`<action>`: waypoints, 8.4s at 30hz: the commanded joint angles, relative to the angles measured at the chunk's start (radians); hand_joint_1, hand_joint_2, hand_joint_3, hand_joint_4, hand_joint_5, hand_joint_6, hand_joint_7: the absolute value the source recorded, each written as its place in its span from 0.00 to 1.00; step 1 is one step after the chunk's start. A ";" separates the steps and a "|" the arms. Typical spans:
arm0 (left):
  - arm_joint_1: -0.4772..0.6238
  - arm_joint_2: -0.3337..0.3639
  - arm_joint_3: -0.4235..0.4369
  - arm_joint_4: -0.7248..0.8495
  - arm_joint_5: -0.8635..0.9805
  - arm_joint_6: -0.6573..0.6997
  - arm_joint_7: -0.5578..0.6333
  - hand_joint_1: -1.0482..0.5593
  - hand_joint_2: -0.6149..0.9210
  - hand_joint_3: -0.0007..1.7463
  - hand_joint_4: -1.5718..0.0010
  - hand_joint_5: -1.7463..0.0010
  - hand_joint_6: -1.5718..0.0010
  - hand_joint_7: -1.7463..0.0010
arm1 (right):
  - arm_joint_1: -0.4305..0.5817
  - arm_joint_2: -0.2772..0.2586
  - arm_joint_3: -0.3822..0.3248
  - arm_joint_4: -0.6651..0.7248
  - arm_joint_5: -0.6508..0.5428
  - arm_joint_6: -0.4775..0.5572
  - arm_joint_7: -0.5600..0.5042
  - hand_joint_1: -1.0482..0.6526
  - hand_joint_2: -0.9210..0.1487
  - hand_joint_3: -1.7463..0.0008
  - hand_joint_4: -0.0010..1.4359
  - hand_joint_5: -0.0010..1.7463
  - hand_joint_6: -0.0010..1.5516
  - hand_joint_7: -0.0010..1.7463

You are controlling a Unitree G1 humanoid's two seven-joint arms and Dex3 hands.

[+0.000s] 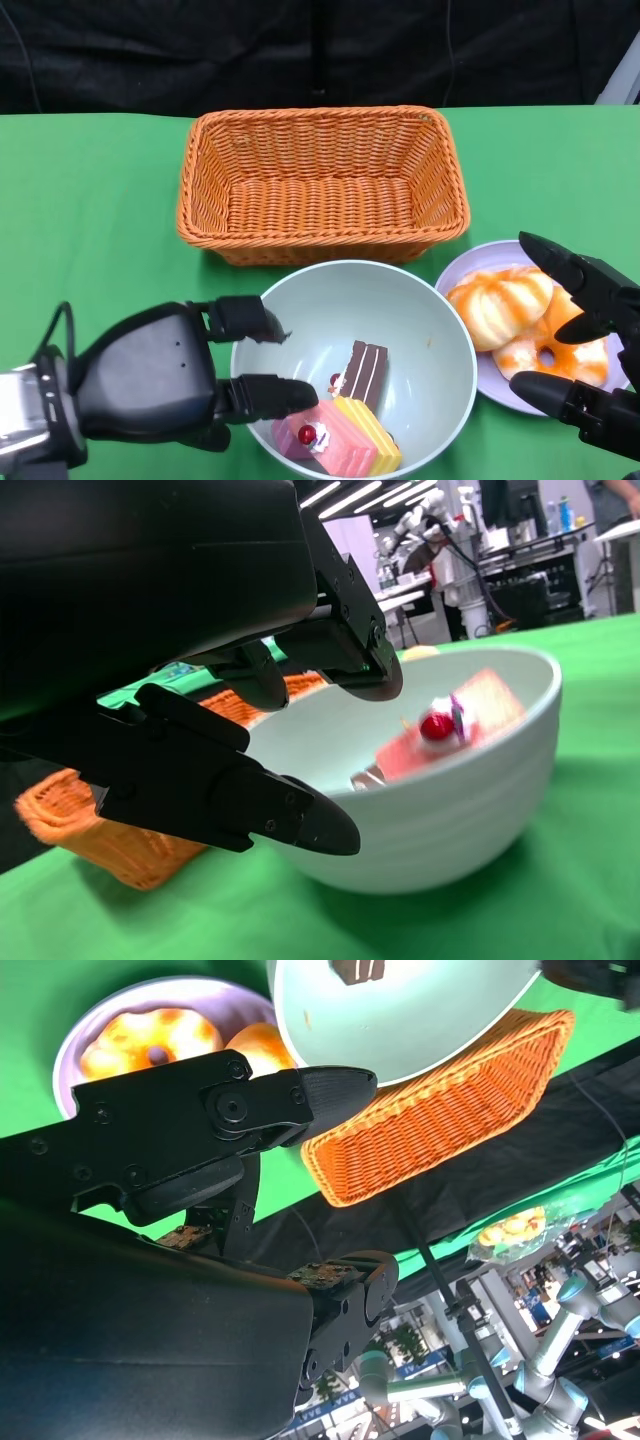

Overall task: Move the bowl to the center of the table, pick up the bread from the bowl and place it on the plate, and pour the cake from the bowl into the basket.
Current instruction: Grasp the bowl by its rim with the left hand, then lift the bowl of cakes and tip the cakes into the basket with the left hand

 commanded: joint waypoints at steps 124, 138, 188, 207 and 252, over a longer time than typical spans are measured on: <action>-0.129 0.083 -0.261 0.281 -0.290 0.569 0.070 0.41 0.95 0.02 0.74 0.53 0.58 0.99 | 0.043 0.037 -0.011 0.029 0.074 -0.083 -0.062 0.38 0.00 0.91 0.35 0.60 0.21 0.23; 0.152 0.233 -0.039 -0.190 -0.514 0.583 -0.425 0.13 0.96 0.00 1.00 0.88 0.91 0.99 | 0.039 0.035 -0.010 0.029 0.070 -0.078 -0.054 0.39 0.00 0.92 0.35 0.60 0.21 0.25; -0.362 0.102 -0.658 0.601 0.325 0.465 0.738 0.42 0.91 0.00 0.66 0.47 0.42 0.91 | 0.051 0.035 -0.015 0.020 0.081 -0.076 -0.044 0.39 0.00 0.92 0.35 0.60 0.17 0.30; -0.352 0.171 -0.717 0.484 0.133 0.392 0.888 0.47 1.00 0.02 0.38 0.00 0.50 0.04 | 0.060 0.035 -0.008 0.010 0.081 -0.069 -0.040 0.39 0.00 0.91 0.34 0.60 0.16 0.31; -0.097 -0.008 -0.046 -0.058 -0.874 0.172 -0.316 0.58 0.53 0.90 0.35 0.00 0.51 0.00 | 0.040 -0.005 0.090 0.198 0.265 -0.297 -0.034 0.69 0.63 0.25 0.63 0.73 0.65 0.41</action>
